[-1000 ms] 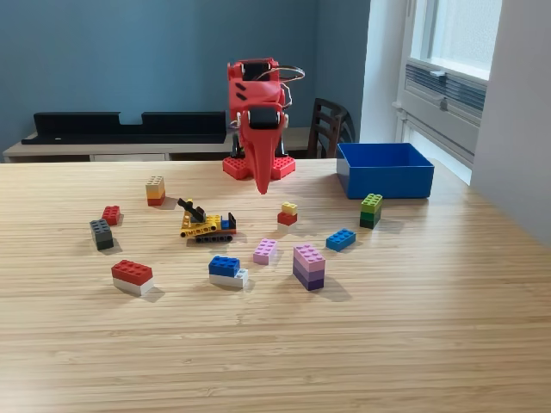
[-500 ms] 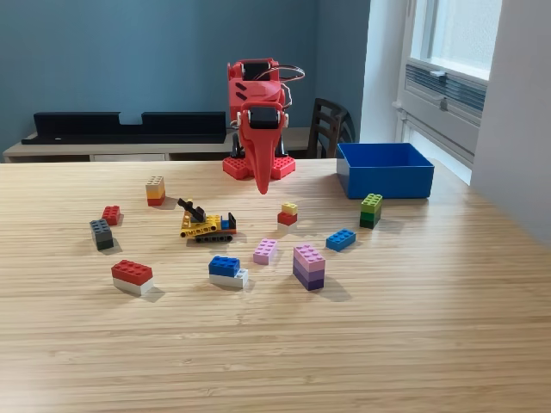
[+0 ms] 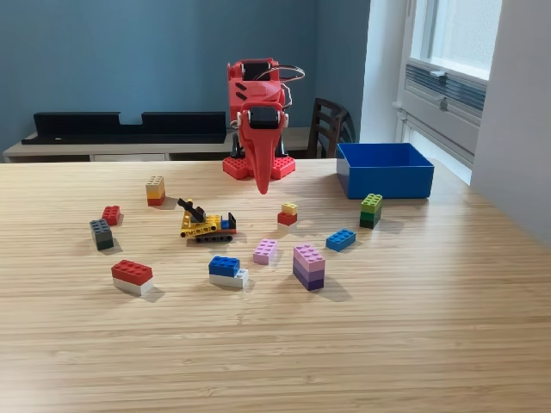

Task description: Grasp a lego block and put it in the bin.

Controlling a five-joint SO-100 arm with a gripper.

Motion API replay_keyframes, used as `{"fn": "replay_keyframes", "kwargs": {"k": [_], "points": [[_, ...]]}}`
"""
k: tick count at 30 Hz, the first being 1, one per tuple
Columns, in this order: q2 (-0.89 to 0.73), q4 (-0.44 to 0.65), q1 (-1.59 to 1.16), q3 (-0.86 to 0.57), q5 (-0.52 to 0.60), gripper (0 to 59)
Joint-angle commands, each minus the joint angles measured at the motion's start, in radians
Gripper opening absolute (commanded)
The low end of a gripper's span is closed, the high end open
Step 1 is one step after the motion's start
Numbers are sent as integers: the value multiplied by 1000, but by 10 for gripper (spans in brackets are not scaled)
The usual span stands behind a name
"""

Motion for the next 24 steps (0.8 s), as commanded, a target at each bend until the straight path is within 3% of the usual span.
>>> {"fn": "replay_keyframes", "kwargs": {"k": [1, 19, 24], "points": [[5, 3, 5, 3, -2, 1], [3, -37, -25, -6, -14, 4], [-2, -67, -57, -66, -9, 36]]}}
